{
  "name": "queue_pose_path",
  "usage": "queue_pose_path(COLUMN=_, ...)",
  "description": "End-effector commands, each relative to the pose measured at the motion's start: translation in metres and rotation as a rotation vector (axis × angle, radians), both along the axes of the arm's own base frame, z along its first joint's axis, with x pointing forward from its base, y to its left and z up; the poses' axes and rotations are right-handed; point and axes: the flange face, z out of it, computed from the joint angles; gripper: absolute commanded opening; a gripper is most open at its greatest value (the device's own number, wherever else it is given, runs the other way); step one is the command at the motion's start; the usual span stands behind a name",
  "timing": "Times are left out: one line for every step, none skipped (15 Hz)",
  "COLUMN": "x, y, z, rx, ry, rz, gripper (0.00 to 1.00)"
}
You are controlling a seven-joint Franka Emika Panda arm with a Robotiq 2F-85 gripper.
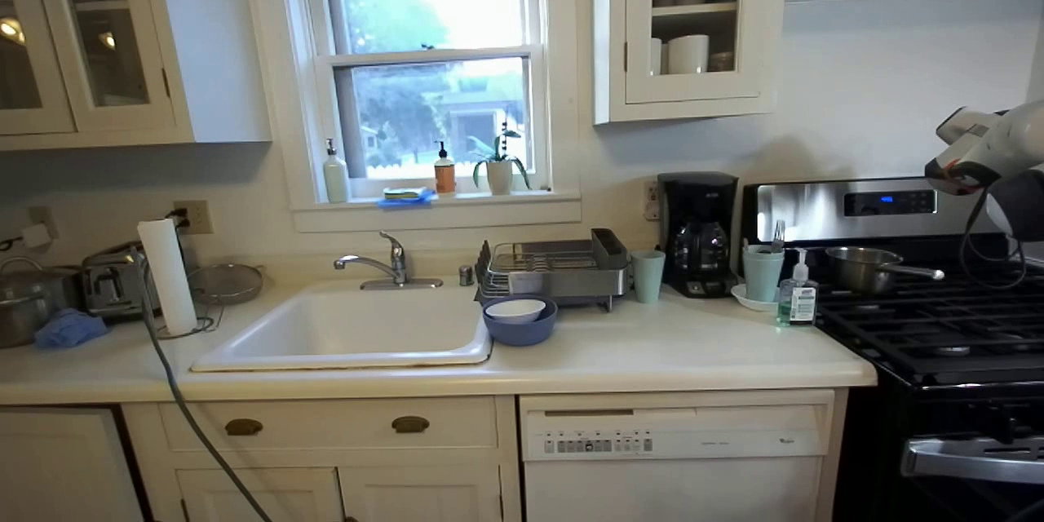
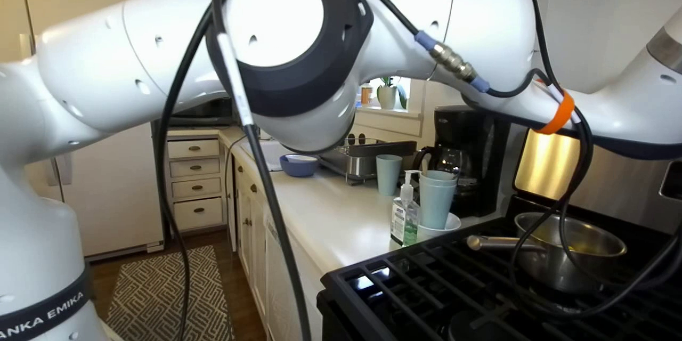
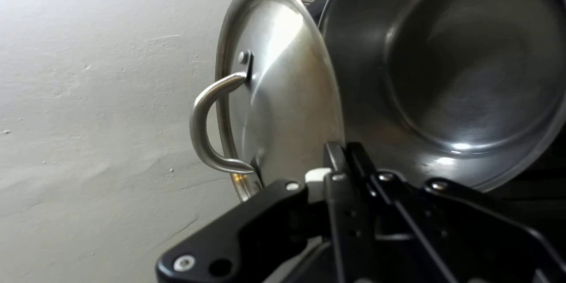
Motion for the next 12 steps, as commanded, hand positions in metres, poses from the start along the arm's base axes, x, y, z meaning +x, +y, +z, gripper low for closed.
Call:
queue_pose_path(x=-0.0090, y=-0.0049, z=-0.0005, rx=-0.018, ry=-0.048, rz=-0.022, gripper=0.02)
queue_pose_path(x=-0.0108, y=-0.0055, z=-0.0015, rx=-0.019, ry=-0.054, rz=-0.029, gripper=0.02)
queue_pose_path(x=-0.0123, y=-0.0054, z=-0.0022, rx=-0.018, ry=-0.063, rz=-0.041, gripper=0.02)
queue_pose_path(x=-0.0133, y=-0.0057, z=-0.0025, rx=-0.025, ry=-0.079, rz=-0.052, gripper=0.02)
queue_pose_path(x=-0.0147, y=-0.0051, z=-0.0025, rx=-0.032, ry=-0.081, rz=-0.071, gripper=0.02)
queue_pose_path(x=-0.0154, y=-0.0046, z=-0.0023, rx=-0.044, ry=-0.087, rz=-0.090, gripper=0.02)
queue_pose_path(x=-0.0158, y=-0.0043, z=-0.0016, rx=-0.058, ry=-0.091, rz=-0.104, gripper=0.02)
queue_pose_path(x=-0.0163, y=-0.0040, z=-0.0010, rx=-0.074, ry=-0.094, rz=-0.121, gripper=0.02)
queue_pose_path(x=-0.0170, y=-0.0036, z=-0.0007, rx=-0.094, ry=-0.087, rz=-0.139, gripper=0.02)
queue_pose_path(x=-0.0175, y=-0.0029, z=-0.0003, rx=-0.109, ry=-0.079, rz=-0.155, gripper=0.02)
queue_pose_path(x=-0.0177, y=-0.0024, z=0.0013, rx=-0.113, ry=-0.073, rz=-0.159, gripper=0.02)
queue_pose_path(x=-0.0169, y=-0.0038, z=-0.0055, rx=-0.082, ry=-0.083, rz=-0.136, gripper=0.02)
